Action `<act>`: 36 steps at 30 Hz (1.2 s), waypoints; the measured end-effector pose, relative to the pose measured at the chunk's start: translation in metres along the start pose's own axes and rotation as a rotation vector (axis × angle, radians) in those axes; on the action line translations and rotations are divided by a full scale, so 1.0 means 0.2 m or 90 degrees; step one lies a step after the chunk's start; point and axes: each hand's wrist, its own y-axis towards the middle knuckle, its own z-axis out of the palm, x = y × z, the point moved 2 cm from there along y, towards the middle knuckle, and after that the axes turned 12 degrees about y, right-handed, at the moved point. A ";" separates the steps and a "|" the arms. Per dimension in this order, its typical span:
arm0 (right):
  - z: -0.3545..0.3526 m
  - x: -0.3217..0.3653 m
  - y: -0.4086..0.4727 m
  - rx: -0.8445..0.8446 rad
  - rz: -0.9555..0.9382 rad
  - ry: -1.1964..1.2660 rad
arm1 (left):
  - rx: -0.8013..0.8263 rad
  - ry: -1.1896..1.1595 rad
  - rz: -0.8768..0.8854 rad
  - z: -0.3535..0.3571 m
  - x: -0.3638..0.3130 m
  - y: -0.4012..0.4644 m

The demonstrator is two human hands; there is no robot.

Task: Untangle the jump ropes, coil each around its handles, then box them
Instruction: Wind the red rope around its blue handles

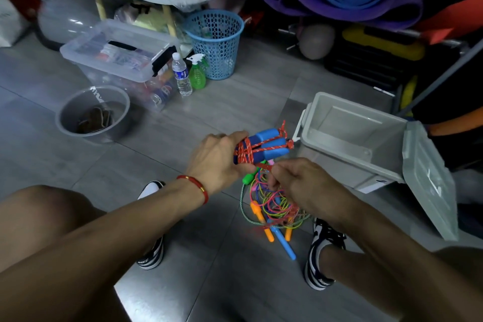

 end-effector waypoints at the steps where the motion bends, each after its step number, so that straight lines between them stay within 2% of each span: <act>1: 0.00 0.00 -0.01 -0.009 -0.006 -0.074 | 0.012 0.052 0.010 0.01 -0.02 0.00; 4: -0.01 0.02 -0.06 -0.065 -0.051 -0.395 | 0.045 0.136 0.055 0.02 -0.07 -0.03; 5: -0.02 0.04 -0.07 -0.087 -0.076 -0.463 | 0.056 0.134 0.075 0.03 -0.09 -0.04; 7: -0.06 0.07 -0.08 -0.120 -0.158 -0.492 | 0.077 0.135 0.118 0.04 -0.13 -0.07; 10: -0.16 0.08 -0.07 -0.159 -0.224 -0.415 | 0.095 0.080 0.195 0.01 -0.18 -0.08; 13: -0.24 0.06 -0.03 -0.178 -0.178 -0.334 | 0.054 0.037 0.264 -0.04 -0.20 -0.09; 16: -0.25 0.03 0.00 -0.119 -0.161 -0.281 | 0.009 0.031 0.317 -0.05 -0.21 -0.12; 21: -0.27 0.02 0.03 -0.036 -0.168 -0.160 | -0.006 -0.024 0.295 -0.07 -0.19 -0.13; 26: -0.31 -0.02 0.08 0.075 -0.149 -0.016 | 0.030 -0.091 0.321 -0.08 -0.17 -0.14; 28: -0.34 -0.04 0.11 0.076 -0.152 0.039 | 0.045 -0.122 0.324 -0.09 -0.15 -0.15; 30: -0.37 -0.07 0.12 0.067 -0.153 0.072 | 0.105 -0.265 0.297 -0.12 -0.15 -0.17; 32: -0.39 -0.10 0.13 0.060 -0.142 0.126 | 0.179 -0.505 0.250 -0.15 -0.14 -0.19; 34: -0.35 -0.13 0.13 0.031 -0.113 0.213 | 0.185 -0.642 0.192 -0.16 -0.13 -0.18; 36: -0.28 -0.17 0.13 -0.017 -0.131 0.196 | 0.152 -0.724 0.103 -0.14 -0.10 -0.15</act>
